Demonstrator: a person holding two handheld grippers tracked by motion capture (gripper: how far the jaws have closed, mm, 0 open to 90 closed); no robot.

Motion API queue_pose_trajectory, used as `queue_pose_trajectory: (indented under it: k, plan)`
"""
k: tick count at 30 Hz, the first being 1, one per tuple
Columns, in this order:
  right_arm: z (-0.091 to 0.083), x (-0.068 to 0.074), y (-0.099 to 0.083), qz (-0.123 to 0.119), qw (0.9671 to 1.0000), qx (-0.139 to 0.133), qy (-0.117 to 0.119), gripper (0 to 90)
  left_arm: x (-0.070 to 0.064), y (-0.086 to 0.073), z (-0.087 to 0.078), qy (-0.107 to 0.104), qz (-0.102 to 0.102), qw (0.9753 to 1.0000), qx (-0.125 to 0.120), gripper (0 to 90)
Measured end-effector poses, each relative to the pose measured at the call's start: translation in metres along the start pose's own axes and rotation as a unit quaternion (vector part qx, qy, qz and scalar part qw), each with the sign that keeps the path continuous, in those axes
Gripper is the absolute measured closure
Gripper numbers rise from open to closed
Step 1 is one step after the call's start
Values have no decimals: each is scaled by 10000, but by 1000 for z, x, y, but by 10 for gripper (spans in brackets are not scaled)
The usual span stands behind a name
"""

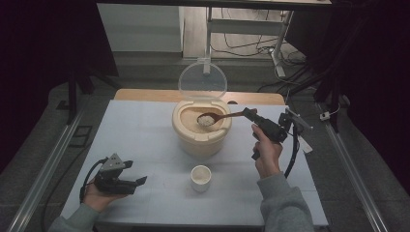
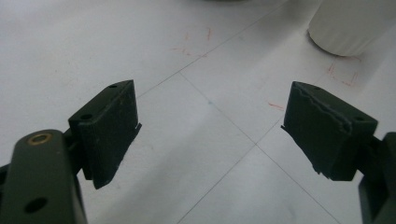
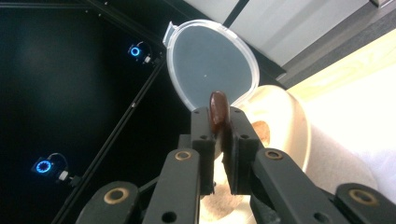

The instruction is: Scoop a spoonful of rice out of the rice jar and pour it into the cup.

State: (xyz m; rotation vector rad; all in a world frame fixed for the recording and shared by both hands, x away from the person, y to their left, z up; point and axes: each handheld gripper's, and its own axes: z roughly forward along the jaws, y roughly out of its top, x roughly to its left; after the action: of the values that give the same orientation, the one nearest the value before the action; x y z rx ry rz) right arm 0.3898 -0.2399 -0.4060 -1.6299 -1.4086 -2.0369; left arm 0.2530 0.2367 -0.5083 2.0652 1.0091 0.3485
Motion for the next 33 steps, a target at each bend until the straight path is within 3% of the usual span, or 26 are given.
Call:
queue_pose_trajectory:
  k: [15, 33]
  plan:
    - [-22, 11, -14, -55, 9989, 439, 171, 828, 1, 0, -1, -14, -3, 10000, -2, 177]
    - [-42, -6, -44, -114, 9941, 1073, 73, 827, 1, 0, 0, -27, -13, 10000, 27, 176]
